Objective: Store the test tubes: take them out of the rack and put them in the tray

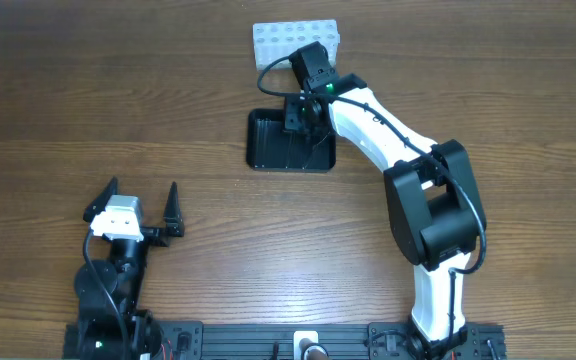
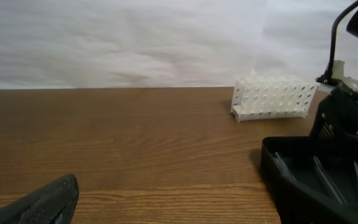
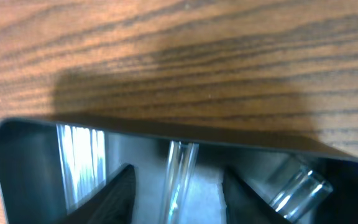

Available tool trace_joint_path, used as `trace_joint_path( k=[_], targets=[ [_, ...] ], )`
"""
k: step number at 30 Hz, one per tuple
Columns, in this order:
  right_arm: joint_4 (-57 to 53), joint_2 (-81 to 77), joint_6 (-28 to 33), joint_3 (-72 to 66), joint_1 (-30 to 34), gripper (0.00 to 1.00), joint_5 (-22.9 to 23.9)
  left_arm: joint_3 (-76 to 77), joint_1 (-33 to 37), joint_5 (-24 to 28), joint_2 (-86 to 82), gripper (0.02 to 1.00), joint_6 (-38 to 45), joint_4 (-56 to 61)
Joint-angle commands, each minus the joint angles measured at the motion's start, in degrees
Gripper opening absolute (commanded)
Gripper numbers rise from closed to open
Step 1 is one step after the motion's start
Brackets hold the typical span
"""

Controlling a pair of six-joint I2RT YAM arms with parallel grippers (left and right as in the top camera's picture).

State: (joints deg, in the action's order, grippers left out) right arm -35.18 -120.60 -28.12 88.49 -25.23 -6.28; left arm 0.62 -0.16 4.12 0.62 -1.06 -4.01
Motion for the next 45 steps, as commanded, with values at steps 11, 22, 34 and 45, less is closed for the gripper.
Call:
trace_joint_path(
  k=[11, 22, 34, 45],
  targets=[
    [8.68, 42.71, 26.73, -10.47, 8.50, 0.849, 19.56, -0.28, 0.39, 0.37, -0.24, 0.998, 0.63, -0.11],
    [22.47, 81.70, 30.97, -48.26, 17.51, 0.991, 19.67, -0.28, 0.39, 0.37, -0.24, 1.000, 0.63, -0.11],
    [27.67, 108.91, 26.43, -75.78, 21.86, 0.993, 18.32, -0.28, 0.39, 0.35, -0.24, 0.993, 0.63, -0.11],
    [39.17, 113.26, 25.31, -88.21, 19.82, 0.993, 18.36, -0.28, 0.39, 0.37, -0.24, 1.000, 0.63, -0.11]
  ],
)
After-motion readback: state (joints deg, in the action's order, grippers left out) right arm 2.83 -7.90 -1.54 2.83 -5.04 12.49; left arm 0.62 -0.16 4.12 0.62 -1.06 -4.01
